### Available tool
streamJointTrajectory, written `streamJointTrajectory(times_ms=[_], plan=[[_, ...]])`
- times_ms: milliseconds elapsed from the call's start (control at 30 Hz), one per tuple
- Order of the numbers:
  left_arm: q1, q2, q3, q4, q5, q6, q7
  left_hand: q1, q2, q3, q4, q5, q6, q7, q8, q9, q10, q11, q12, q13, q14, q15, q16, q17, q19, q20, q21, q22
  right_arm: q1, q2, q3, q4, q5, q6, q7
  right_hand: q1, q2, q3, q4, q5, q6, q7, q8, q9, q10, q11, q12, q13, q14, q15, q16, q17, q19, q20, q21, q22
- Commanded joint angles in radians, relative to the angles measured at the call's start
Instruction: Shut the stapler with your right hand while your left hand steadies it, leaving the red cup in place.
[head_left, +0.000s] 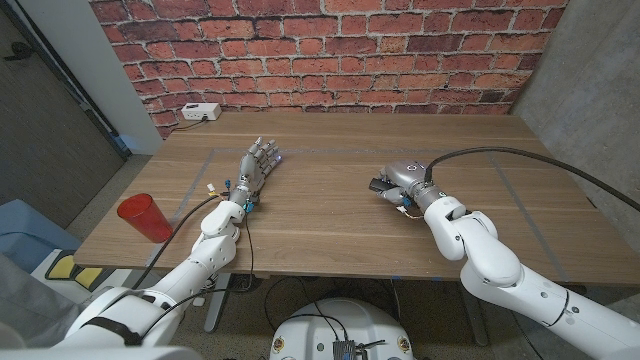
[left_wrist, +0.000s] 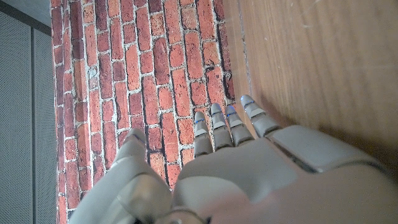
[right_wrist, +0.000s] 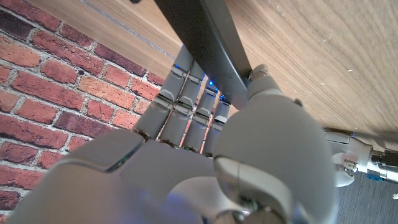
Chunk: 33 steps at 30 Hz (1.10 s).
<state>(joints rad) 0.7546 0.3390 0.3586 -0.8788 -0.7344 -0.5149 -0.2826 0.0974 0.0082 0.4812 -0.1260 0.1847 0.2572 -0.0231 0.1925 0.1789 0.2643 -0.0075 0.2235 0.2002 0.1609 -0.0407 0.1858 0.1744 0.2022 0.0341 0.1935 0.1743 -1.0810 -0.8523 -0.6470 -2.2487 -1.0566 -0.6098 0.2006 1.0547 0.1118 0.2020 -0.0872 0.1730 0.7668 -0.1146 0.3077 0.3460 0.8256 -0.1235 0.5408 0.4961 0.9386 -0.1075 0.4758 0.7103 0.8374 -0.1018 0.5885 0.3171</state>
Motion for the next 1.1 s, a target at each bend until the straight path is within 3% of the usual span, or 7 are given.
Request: streamJointTrajectory(times_ms=[33, 233, 1100], plan=[[0.006, 0.001, -0.008, -0.008, -0.008, -0.004, -0.004, -0.010, 0.001, -0.001, 0.002, 0.001, 0.011, -0.001, -0.001, 0.004, 0.010, -0.003, 0.003, 0.003, 0.007, -0.020, 0.003, 0.004, 0.007, -0.003, 0.004, 0.002, -0.008, 0.028, 0.019, -0.017, -0.020, -0.007, -0.020, 0.075, 0.071, 0.110, -0.036, 0.005, 0.046, -0.035, 0.000, 0.012, 0.053, -0.056, 0.009, 0.020, 0.039, -0.128, -0.007, 0.019, -0.007, -0.102, 0.016, 0.004], [0.040, 0.014, -0.012, -0.086, -0.004, 0.017, 0.056, -0.012, 0.001, -0.002, 0.003, 0.001, 0.024, 0.005, 0.004, 0.004, 0.021, -0.003, 0.007, 0.003, 0.014, -0.020, 0.005, 0.004, 0.014, 0.000, 0.006, 0.002, -0.015, 0.041, 0.047, -0.035, 0.010, -0.009, -0.038, 0.073, 0.070, 0.115, -0.036, 0.004, 0.048, -0.033, 0.001, 0.020, 0.055, -0.057, 0.013, 0.025, 0.042, -0.128, -0.011, 0.026, -0.010, -0.101, 0.027, 0.007], [0.069, 0.020, -0.015, -0.152, -0.008, -0.010, 0.055, -0.014, 0.001, -0.004, 0.003, 0.002, 0.033, 0.006, 0.004, 0.004, 0.031, -0.002, 0.008, 0.003, 0.023, -0.023, 0.005, 0.004, 0.021, -0.011, 0.007, 0.002, -0.048, 0.061, 0.119, -0.082, 0.122, 0.015, -0.167, 0.067, 0.067, 0.134, -0.037, 0.003, 0.049, -0.028, -0.005, 0.043, 0.058, -0.065, 0.017, 0.031, 0.056, -0.127, -0.024, 0.055, -0.020, -0.102, 0.075, 0.014]])
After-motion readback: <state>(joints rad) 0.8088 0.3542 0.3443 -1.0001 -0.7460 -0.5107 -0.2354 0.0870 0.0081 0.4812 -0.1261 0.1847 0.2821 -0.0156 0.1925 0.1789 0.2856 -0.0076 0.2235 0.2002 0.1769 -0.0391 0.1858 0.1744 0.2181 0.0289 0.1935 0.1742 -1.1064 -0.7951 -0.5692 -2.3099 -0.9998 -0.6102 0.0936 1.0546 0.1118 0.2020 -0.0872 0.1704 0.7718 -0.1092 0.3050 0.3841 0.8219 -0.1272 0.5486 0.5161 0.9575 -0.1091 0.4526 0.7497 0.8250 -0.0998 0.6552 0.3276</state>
